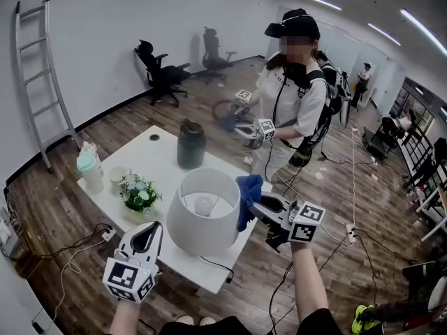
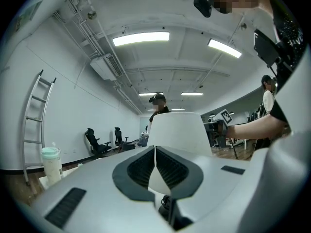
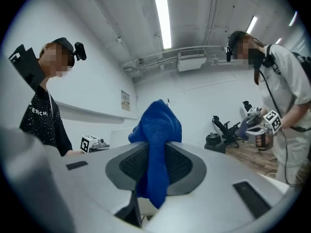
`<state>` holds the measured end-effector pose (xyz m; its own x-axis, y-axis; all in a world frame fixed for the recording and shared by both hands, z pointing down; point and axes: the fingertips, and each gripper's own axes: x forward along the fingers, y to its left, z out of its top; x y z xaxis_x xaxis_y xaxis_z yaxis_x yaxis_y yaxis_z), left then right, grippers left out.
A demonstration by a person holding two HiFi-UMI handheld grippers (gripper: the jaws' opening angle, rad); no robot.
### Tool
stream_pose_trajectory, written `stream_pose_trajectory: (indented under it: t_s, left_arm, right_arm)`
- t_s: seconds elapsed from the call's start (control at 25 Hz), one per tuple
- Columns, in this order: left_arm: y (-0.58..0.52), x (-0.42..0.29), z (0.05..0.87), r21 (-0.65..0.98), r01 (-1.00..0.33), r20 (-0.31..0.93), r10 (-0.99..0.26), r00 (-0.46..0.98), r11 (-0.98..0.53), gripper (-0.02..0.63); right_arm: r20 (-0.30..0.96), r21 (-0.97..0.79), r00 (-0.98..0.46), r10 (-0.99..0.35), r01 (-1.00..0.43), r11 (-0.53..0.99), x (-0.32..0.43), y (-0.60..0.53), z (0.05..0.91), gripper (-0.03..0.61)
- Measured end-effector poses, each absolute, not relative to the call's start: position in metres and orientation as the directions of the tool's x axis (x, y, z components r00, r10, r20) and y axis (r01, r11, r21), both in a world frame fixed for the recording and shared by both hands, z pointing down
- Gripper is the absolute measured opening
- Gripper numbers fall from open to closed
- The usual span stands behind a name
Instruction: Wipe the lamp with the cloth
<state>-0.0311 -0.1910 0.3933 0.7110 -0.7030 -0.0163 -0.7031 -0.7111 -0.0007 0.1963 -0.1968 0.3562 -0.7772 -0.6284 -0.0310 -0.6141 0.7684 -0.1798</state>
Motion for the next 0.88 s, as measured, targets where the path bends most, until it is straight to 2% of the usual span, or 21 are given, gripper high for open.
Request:
stream_pose_trajectory:
  t_s: [0.4,0.68,0.76,0.88]
  left_arm:
    - [-0.184,-0.025,0.399,0.025,-0.706,0.000,-0.706,0.708,-0.708,0.012]
    - [-0.188,-0.026,0.404,0.027,-0.711,0.018,-0.710,0.704,-0.703,0.011]
    - [-0.190,-0.025,0.403,0.024,-0.712,0.016,-0.712,0.702,-0.702,0.011]
    - [-0.195,-0.025,0.398,0.006,-0.716,0.008,-0.716,0.698,-0.698,0.012]
  right_arm:
    - [0.080,-0.267,-0.743,-0.665,-0.659,0.704,0.214,-0.201,0.420,0.086]
    - [0.204,-0.228,-0.684,-0.700,-0.729,0.646,0.234,-0.208,0.457,0.086]
    - [0.156,-0.248,-0.682,-0.714,-0.727,0.640,0.244,-0.214,0.446,0.086]
    - [0.017,-0.247,-0.706,-0.708,-0.689,0.682,0.250,-0.227,0.396,0.086]
